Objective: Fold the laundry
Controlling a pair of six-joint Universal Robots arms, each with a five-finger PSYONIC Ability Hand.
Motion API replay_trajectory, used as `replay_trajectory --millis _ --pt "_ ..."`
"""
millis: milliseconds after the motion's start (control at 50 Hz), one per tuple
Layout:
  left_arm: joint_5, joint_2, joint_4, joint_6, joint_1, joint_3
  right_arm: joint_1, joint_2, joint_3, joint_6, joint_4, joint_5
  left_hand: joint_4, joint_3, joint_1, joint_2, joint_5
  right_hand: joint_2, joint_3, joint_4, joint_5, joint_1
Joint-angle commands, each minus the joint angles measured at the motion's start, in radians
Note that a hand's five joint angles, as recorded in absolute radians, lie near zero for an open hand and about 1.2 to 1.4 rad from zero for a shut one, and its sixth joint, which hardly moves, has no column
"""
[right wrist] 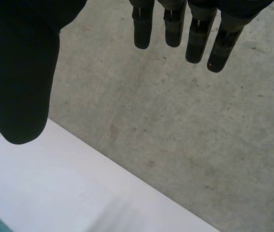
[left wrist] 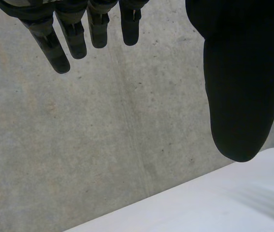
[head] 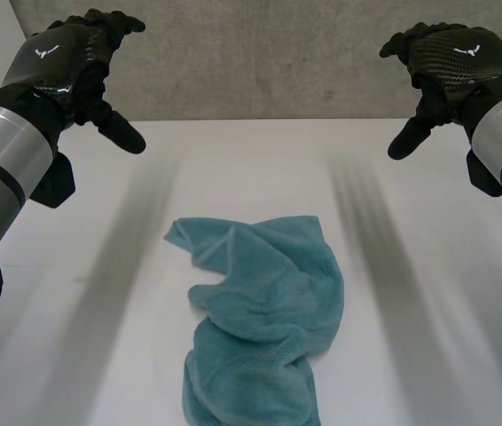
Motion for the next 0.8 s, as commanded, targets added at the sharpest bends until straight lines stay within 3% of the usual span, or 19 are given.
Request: replay_trajectory --millis 20,260,460,660,800 --pt "0.003 -0.013 -0.013 0.001 0.002 0.016 0.003 0.006 0.002 -0.081 0.013 -0.087 0.026 0.027 0.017 0.028 -0.006 -0.046 -0.04 -0.059 -0.072 -0.034" --pt "-0.013 -0.122 -0.108 -0.023 -0.002 0.018 0.015 0.107 0.021 -0.264 0.064 -0.256 0.058 0.059 0.049 0.06 0.026 -0.046 -0.04 -0.059 -0.072 -0.034" --pt "-0.051 -0.149 -0.122 -0.115 0.002 -0.149 0.075 0.35 -0.052 -0.353 0.061 -0.448 0.055 0.056 0.046 0.057 0.023 -0.046 -0.04 -0.059 -0.072 -0.034" --pt "-0.063 -0.143 -0.119 -0.126 -0.027 -0.353 0.136 0.565 -0.227 -0.377 0.066 -0.476 0.049 0.05 0.04 0.052 0.017 -0.046 -0.04 -0.059 -0.072 -0.034" --pt "-0.06 -0.191 -0.114 -0.128 -0.134 -0.393 0.16 0.645 -0.278 -0.382 0.067 -0.483 0.058 0.059 0.049 0.06 0.026 -0.046 -0.04 -0.059 -0.072 -0.034"
